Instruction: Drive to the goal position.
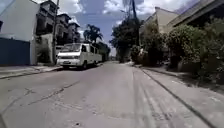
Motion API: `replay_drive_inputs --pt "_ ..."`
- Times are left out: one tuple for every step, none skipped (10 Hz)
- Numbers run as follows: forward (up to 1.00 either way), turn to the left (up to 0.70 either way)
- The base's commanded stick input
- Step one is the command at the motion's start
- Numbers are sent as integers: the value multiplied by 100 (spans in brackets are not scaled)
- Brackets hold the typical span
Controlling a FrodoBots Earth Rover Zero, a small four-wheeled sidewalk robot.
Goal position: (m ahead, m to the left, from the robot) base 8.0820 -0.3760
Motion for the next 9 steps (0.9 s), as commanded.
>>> replay_drive_inputs --pt "95 0" --pt "95 0" --pt "95 -2" --pt "87 -32" --pt "85 -34" --pt "86 -21" --pt "87 -1" --pt "87 0" --pt "87 0"
